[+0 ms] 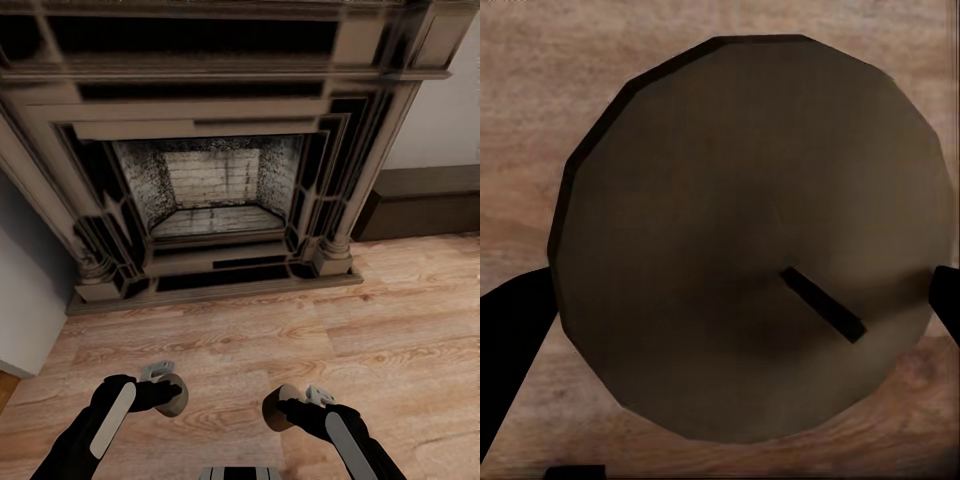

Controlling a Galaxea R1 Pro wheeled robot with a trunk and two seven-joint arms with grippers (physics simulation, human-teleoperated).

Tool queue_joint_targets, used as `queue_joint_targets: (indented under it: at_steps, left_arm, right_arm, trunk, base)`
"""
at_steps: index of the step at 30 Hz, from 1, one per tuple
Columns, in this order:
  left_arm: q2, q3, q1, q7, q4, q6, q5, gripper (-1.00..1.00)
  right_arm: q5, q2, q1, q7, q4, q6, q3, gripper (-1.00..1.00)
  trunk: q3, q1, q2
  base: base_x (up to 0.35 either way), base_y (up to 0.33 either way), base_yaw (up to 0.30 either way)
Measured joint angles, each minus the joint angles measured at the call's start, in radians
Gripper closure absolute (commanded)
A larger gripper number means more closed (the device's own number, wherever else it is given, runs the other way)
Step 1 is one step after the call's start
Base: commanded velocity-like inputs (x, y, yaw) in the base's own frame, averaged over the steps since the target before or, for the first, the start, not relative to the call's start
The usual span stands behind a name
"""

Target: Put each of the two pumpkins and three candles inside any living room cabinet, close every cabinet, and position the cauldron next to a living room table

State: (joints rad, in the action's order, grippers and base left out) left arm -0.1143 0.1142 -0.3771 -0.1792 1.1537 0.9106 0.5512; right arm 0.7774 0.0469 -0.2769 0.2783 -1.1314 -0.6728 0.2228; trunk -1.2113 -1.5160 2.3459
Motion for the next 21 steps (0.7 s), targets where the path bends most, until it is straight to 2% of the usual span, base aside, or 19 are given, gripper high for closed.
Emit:
queue_joint_targets:
  at_steps: [12, 17, 21]
  left_arm:
    - [-0.001, 0.0, 0.0, 0.0, 0.0, 0.0, -0.001, 1.0]
    - [0.0, 0.001, 0.0, 0.0, -0.001, 0.0, -0.001, 1.0]
    - [0.0, 0.0, 0.0, 0.0, -0.001, 0.0, -0.001, 1.0]
  right_arm:
    - [0.002, -0.002, 0.0, 0.0, 0.027, 0.023, -0.003, 1.0]
    - [0.004, -0.002, 0.0, 0.0, 0.028, 0.023, -0.003, 1.0]
    - [0.004, -0.003, 0.0, 0.0, 0.03, 0.023, -0.003, 1.0]
  trunk:
    - [0.022, 0.046, -0.084]
    - [0.03, 0.065, -0.119]
    - [0.038, 0.081, -0.147]
  base:
    - [-0.004, 0.0, -0.178]
    - [-0.193, 0.0, -0.176]
    - [-0.043, 0.0, -0.176]
